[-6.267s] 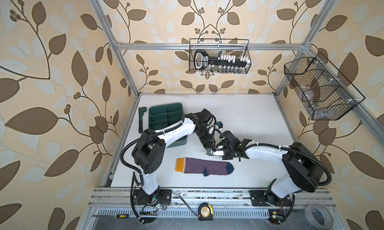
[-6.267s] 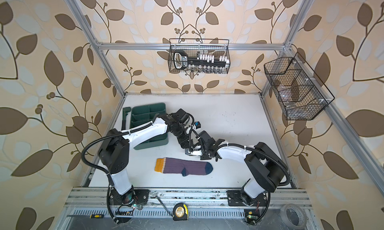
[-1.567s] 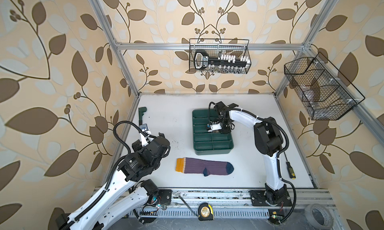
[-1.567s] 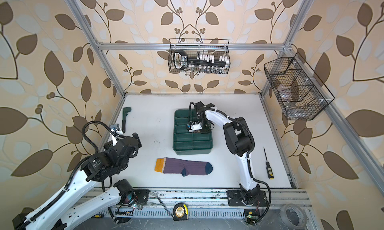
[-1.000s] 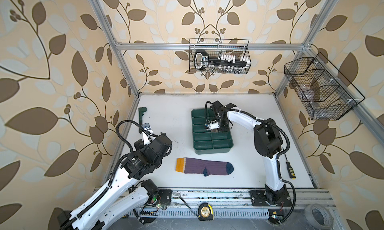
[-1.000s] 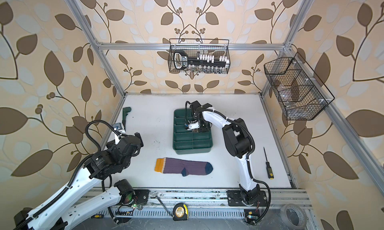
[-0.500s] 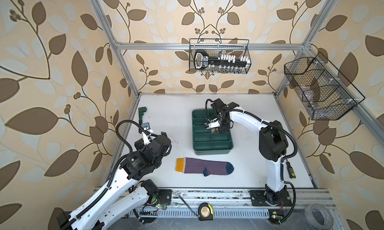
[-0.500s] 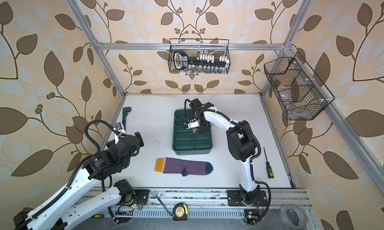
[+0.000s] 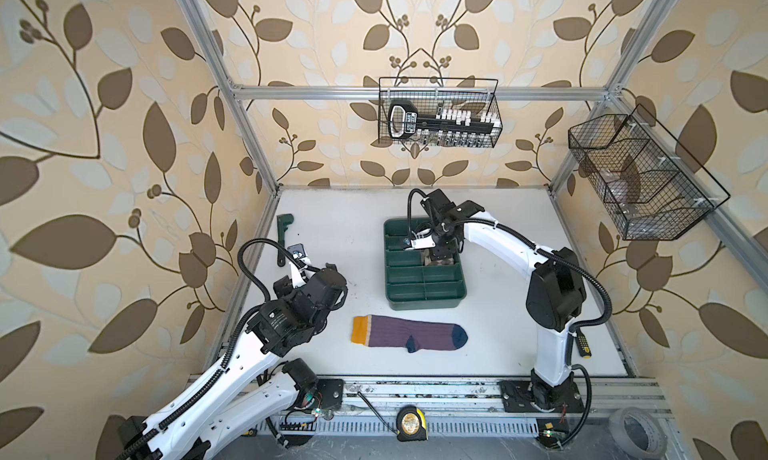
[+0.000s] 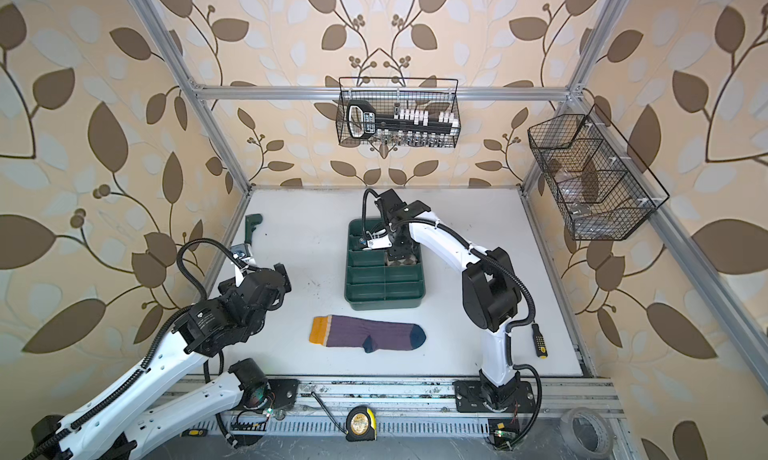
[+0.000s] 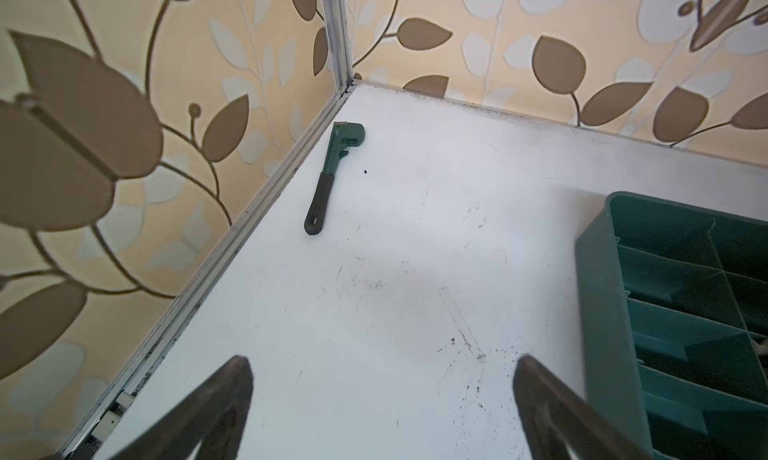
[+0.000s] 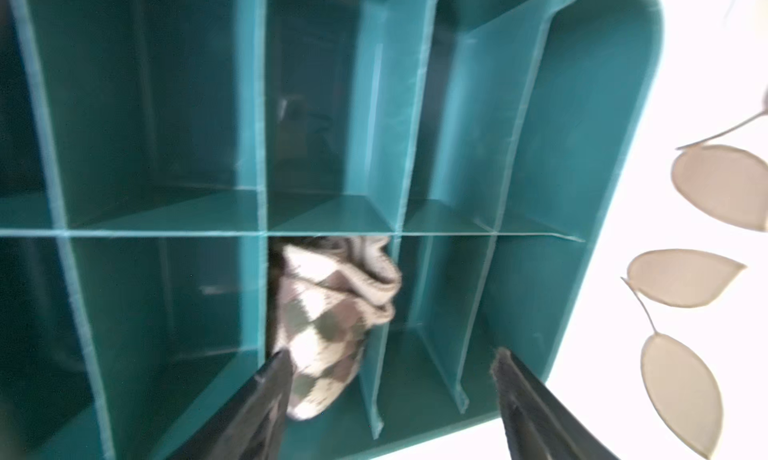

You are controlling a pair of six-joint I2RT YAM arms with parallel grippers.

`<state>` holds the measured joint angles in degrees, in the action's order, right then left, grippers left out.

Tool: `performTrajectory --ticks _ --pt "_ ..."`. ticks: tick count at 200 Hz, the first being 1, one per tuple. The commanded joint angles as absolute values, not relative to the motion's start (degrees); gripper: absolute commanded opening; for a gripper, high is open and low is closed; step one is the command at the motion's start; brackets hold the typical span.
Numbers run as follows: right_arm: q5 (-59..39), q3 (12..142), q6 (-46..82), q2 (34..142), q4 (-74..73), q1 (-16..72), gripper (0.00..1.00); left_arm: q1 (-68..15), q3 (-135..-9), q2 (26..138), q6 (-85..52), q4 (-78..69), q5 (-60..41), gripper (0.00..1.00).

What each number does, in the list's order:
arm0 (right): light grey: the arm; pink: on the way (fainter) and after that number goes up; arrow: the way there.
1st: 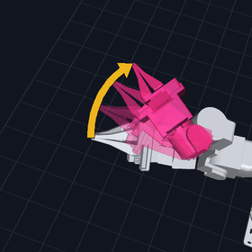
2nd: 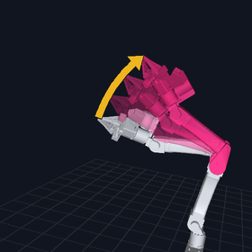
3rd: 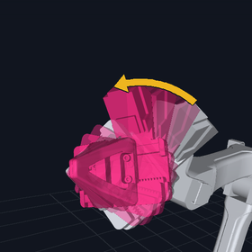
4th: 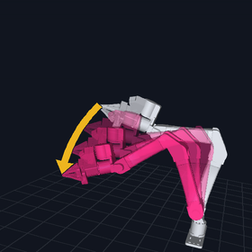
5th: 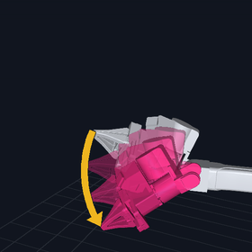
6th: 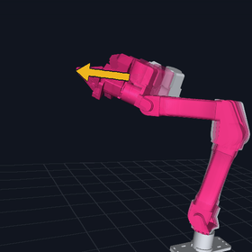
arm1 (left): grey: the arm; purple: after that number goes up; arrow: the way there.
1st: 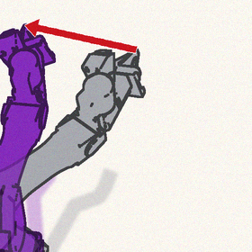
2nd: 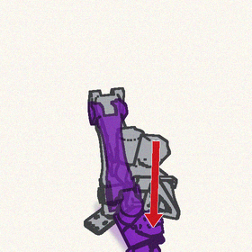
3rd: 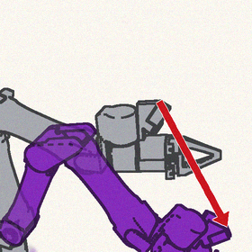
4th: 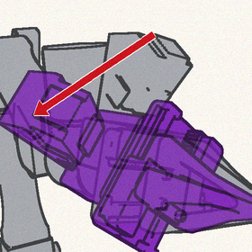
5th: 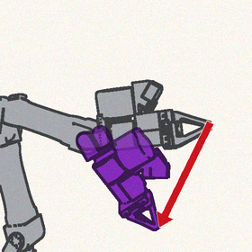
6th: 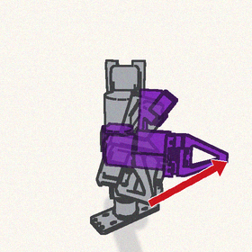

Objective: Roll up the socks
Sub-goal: 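Lower the argyle roll into a tray compartment and open the right gripper, then raise the right gripper out of the tray and draw it back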

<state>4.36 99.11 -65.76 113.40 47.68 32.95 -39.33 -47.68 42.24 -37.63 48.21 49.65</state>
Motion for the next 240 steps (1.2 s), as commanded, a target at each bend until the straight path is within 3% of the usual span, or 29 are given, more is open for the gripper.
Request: performTrajectory --ticks 1,80,131,159,163,175,195,207,228,240 --pt "4.5 95.45 -63.8 113.31 41.05 33.14 0.77 -39.37 -47.6 42.14 -37.59 48.23 50.46 0.99" --pt "7.1 84.46 -58.12 115.94 27.11 33.2 0.74 -39.33 -48.54 42.88 -36.1 48.94 46.11 0.99" --pt "-4.57 78.25 -48.64 99.8 14.88 29.35 0.76 -39.37 -53.08 47.7 -29.69 44.92 40.64 0.99" --pt "-15.84 76.76 -34.03 87.91 10.42 23.35 0.8 -39.32 -56.85 48.0 -27.84 41.49 39.77 0.99" --pt "-16.99 76.35 -31.93 86.36 9.48 22.59 0.98 -39.32 -57.37 47.93 -27.99 41.12 39.74 0.99" --pt "-17.94 74.22 -24.61 81.7 5.49 21.33 1.0 -39.37 -59.13 47.93 -30.08 40.69 39.87 0.99" --pt "-11.95 66.85 -4.26 72.61 -4.8 21.27 1.0 -39.34 -62.78 47.55 -39.51 45.18 40.0 0.99" --pt "-8.26 60.98 11.51 65.92 -11.05 21.18 1.0 -39.32 -62.91 46.14 -39.62 44.89 37.36 0.99" --pt "-1.47 46.39 28.14 54.86 -26.79 20.94 1.0 -39.37 -59.54 41.4 -39.09 40.97 30.99 0.99" --pt "2.57 41.4 37.5 50.71 -28.01 20.83 1.0 -39.35 -57.09 38.51 -40.03 38.25 27.32 0.99"
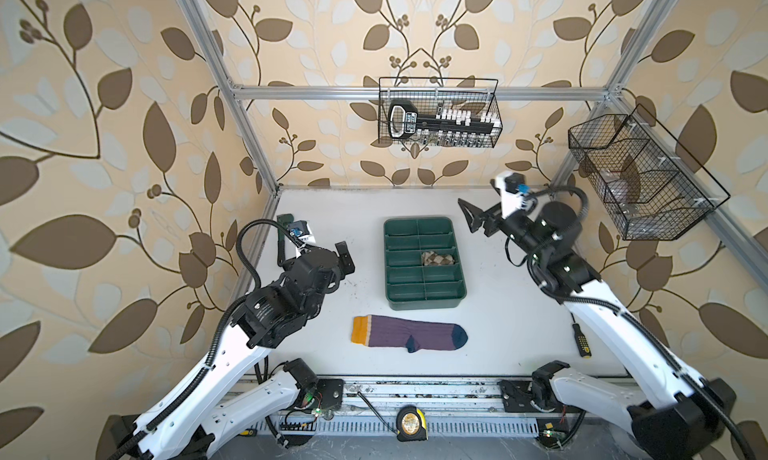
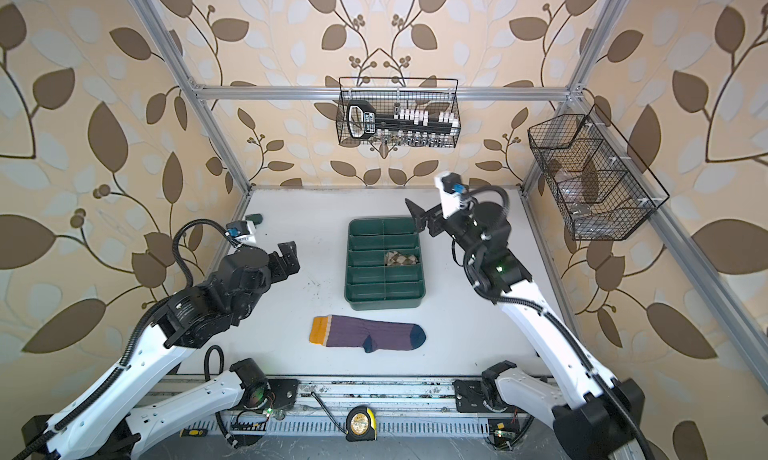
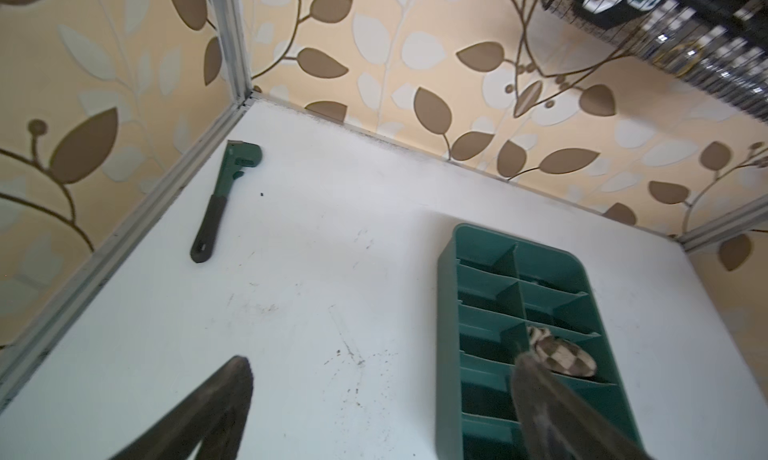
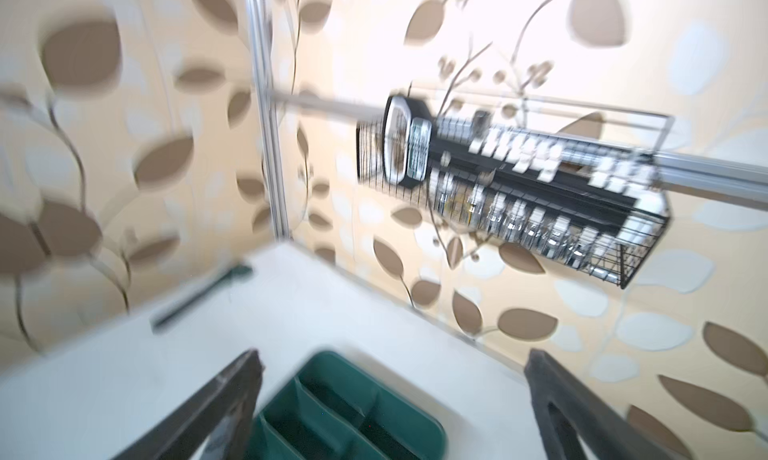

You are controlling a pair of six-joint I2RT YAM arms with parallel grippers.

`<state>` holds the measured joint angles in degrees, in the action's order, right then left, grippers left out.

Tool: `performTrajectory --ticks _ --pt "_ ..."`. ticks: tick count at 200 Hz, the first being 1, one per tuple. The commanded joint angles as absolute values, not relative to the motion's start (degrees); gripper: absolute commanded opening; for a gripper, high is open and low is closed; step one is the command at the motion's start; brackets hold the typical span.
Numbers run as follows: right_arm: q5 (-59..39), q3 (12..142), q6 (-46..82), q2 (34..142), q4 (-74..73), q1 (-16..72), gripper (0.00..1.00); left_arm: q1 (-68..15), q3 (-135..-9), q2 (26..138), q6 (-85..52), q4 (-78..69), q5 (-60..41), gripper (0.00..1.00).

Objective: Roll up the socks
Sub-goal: 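Raise the right gripper out of the tray and draw it back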

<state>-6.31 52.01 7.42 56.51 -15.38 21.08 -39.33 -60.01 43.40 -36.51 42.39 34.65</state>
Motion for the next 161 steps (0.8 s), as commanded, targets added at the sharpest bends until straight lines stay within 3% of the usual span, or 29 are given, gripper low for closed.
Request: performTrajectory --ticks 1,11,29,53,73,84,101,118,128,161 --pt "2.78 41.27 38.17 50.45 -27.67 20.79 1.0 -39.36 -56.98 38.28 -40.14 38.11 26.97 0.99" --pt "2.25 41.29 40.72 48.69 -22.63 20.42 1.0 -39.37 -55.93 36.53 -41.37 37.62 24.51 0.99" --pt "-1.67 43.99 34.24 47.63 -9.86 21.54 1.0 -39.37 -55.66 35.5 -43.86 40.17 22.18 0.99" --pt "5.18 44.84 31.68 49.16 4.88 25.21 0.98 -39.39 -57.62 38.8 -50.47 51.37 22.94 0.98" --pt "10.9 46.57 28.54 52.56 16.81 28.16 0.91 -39.38 -56.98 42.3 -55.1 58.91 22.41 0.98" --pt "15.64 46.58 27.76 53.9 20.93 30.75 0.8 -39.36 -55.59 43.35 -56.16 60.82 21.44 0.98" --pt "21.66 45.89 26.48 54.26 23.34 35.24 0.78 -39.35 -51.96 43.59 -56.72 60.19 19.47 0.99" --pt "30.85 46.06 28.36 53.7 26.57 41.7 0.9 -39.37 -48.69 42.86 -57.57 58.26 18.81 0.99" --pt "34.48 47.55 31.25 53.61 30.29 45.37 0.91 -39.33 -47.06 42.31 -57.74 56.94 18.73 0.99" --pt "29.89 48.81 31.38 52.72 34.65 53.63 0.92 -39.3 -44.3 41.3 -56.98 52.38 20.32 0.99"
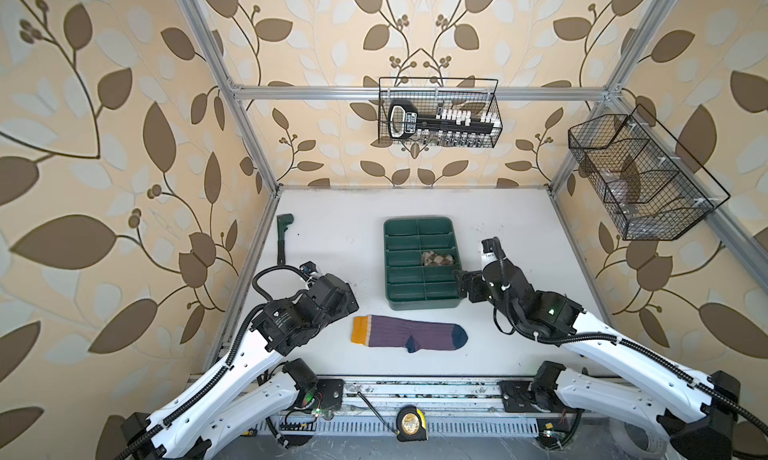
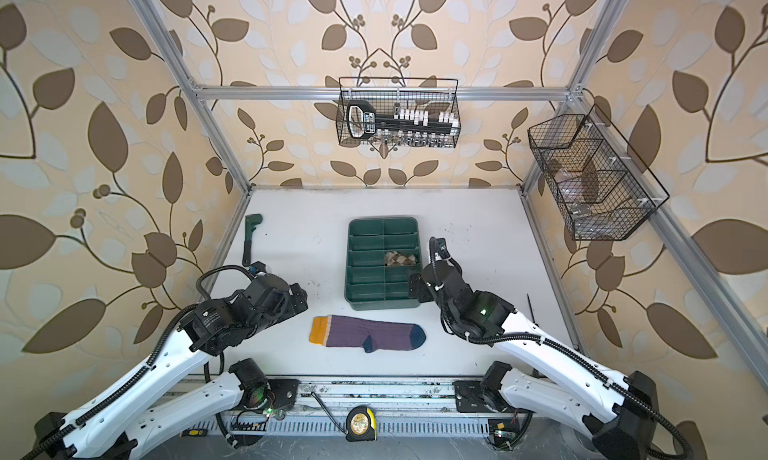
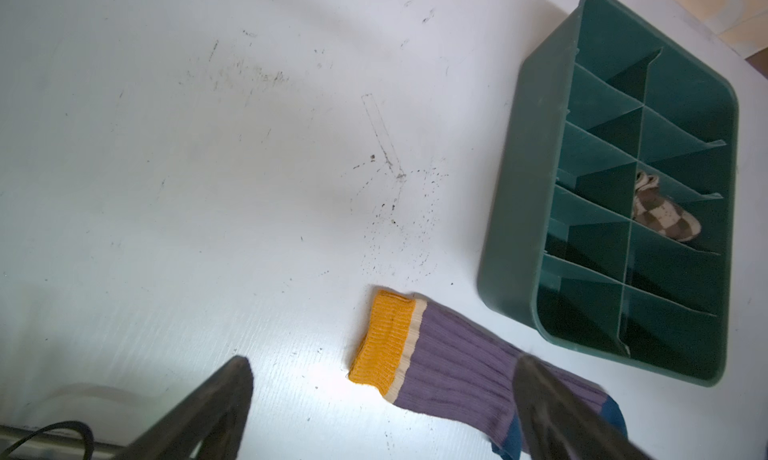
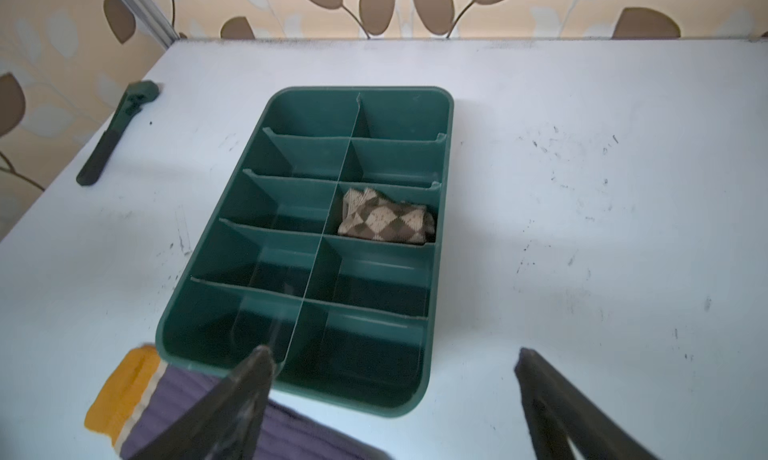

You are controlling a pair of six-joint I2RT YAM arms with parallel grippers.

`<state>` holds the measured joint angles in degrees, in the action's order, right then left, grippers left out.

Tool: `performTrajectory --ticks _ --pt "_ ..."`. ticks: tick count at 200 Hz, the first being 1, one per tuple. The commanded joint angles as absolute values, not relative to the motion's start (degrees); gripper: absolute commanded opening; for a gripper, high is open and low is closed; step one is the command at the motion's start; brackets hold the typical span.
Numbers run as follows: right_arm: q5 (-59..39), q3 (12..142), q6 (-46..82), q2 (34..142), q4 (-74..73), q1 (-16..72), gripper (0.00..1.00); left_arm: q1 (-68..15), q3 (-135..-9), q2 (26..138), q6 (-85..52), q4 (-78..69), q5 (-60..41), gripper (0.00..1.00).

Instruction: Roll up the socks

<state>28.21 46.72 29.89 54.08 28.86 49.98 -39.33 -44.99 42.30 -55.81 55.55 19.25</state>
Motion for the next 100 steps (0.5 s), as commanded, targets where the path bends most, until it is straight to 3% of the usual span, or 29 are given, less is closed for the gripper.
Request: performTrajectory --ticks 1,30,57,75,100 --pt "29.49 48.8 31.47 52.73 34.6 53.62 0.91 -39.34 -44.3 41.3 -56.97 52.29 20.44 0.99" --pt "20.43 51.34 33.37 59.47 33.69 52.48 0.86 -39.35 -45.01 42.8 -54.89 50.17 23.47 0.99" --pt "24.8 60.49 35.8 71.49 37.92 51.85 0.74 -39.39 -46.94 45.61 -53.01 49.95 24.93 0.99" --pt "27.56 65.85 36.31 78.07 39.58 52.2 0.73 -39.32 -47.59 47.78 -53.5 50.36 25.78 0.99" --pt "23.81 69.54 37.49 84.63 38.08 50.81 0.72 -39.35 -49.13 49.9 -57.91 53.58 27.95 0.99"
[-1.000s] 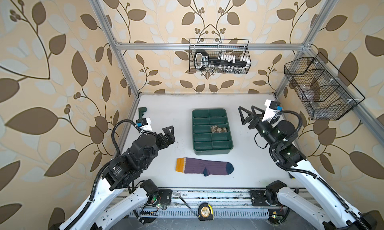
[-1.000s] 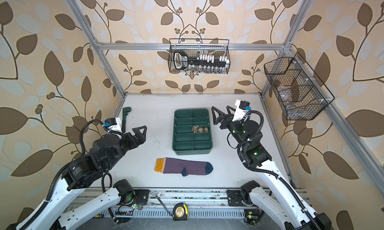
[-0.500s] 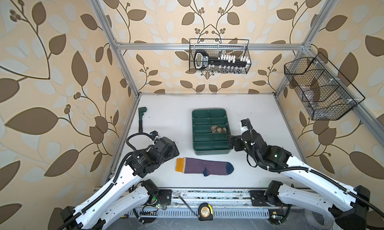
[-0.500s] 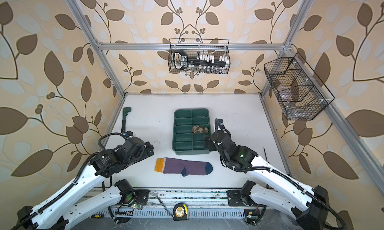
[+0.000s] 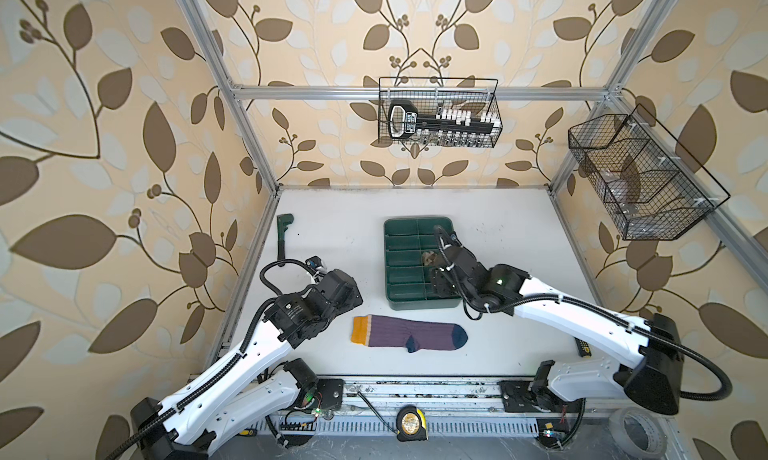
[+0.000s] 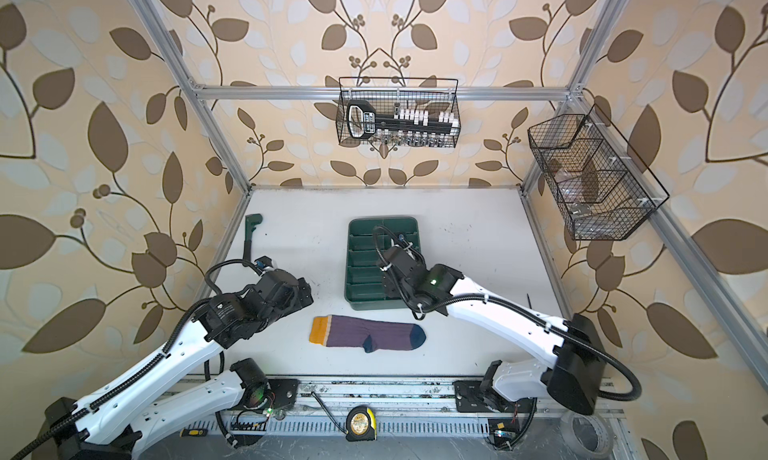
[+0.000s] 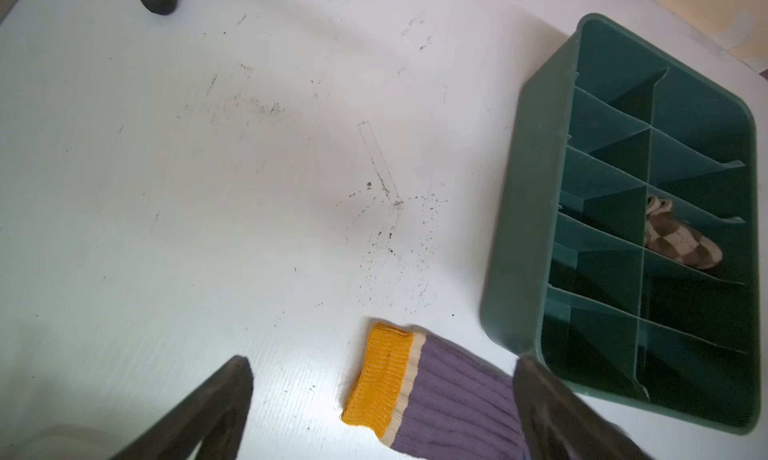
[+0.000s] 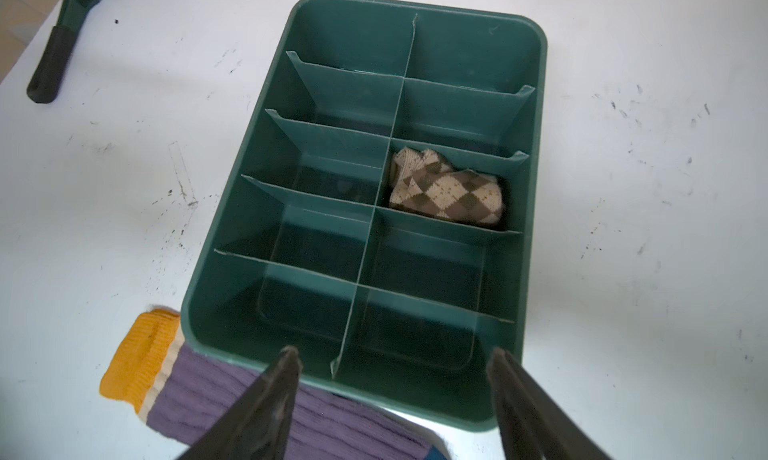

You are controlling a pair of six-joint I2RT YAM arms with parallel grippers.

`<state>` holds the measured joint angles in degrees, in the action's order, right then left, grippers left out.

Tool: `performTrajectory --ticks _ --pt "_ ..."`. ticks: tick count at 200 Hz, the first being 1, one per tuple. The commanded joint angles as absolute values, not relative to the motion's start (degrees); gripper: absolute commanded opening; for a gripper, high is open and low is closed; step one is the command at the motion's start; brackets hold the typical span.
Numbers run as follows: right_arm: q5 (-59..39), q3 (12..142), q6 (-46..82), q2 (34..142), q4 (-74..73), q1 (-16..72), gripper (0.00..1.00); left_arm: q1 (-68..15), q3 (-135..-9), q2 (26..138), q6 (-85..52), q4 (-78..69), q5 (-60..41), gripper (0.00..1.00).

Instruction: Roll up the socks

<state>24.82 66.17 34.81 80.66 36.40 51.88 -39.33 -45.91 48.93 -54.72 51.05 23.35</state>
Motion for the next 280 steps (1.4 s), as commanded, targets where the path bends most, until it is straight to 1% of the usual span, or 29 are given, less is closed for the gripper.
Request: performTrajectory --ticks 1,29,46,60,89,111,144,161,163,182,196,204,220,239,280 --pt "23.59 69.62 37.6 84.9 37.94 50.76 0.72 -39.36 -49.22 49.91 -57.92 53.69 27.99 0.99" --pt "20.79 70.44 39.79 90.09 34.91 49.54 0.67 -39.37 -50.01 48.95 -59.06 56.43 29.75 0.99" --pt "17.84 70.9 40.71 93.26 33.7 48.5 0.66 -39.33 -49.19 47.19 -57.2 55.47 27.72 0.99" --pt "16.1 70.91 41.35 95.62 32.99 47.57 0.6 -39.37 -48.25 45.61 -55.88 54.18 26.13 0.99" --pt "15.22 72.67 41.77 98.83 30.53 47.13 0.53 -39.33 -46.32 43.34 -52.33 50.43 21.98 0.99" --pt "15.38 73.04 42.68 100.95 29.49 46.77 0.47 -39.33 -46.45 43.32 -52.12 50.51 22.24 0.99" --pt "14.83 74.03 44.27 104.08 29.26 45.84 0.3 -39.3 -48.07 44.79 -50.86 51.5 22.95 0.99" --pt "15.27 74.53 44.8 104.93 29.58 45.8 0.24 -39.36 -48.35 45.58 -49.97 51.44 22.94 0.99" --pt "15.24 74.6 44.82 104.94 29.61 45.79 0.21 -39.37 -48.39 45.69 -49.85 51.36 22.87 0.99" --pt "16.55 74.3 45.0 104.81 29.88 45.62 0.1 -39.37 -48.19 46.56 -49.13 50.49 22.42 0.99" --pt "17.08 73.64 45.02 104.29 30.34 44.93 0.06 -39.35 -48.08 47.26 -48.92 49.68 21.85 0.99" --pt "17.35 72.92 45.13 103.71 30.63 44.3 0.0 -39.36 -48.12 47.61 -48.78 49.25 21.5 0.99" --pt "17.85 71.38 44.58 101.73 31.32 42.53 0.0 -39.3 -48.51 48.69 -48.61 48.96 21.18 0.99" --pt "18.71 65.93 43.36 97.8 31.79 39.38 0.0 -39.35 -49.25 49.78 -48.41 48.87 21.03 0.99" --pt "18.7 55.3 36.94 88.45 33.56 28.87 0.0 -39.3 -49.85 51.32 -47.2 48.68 20.39 0.99"
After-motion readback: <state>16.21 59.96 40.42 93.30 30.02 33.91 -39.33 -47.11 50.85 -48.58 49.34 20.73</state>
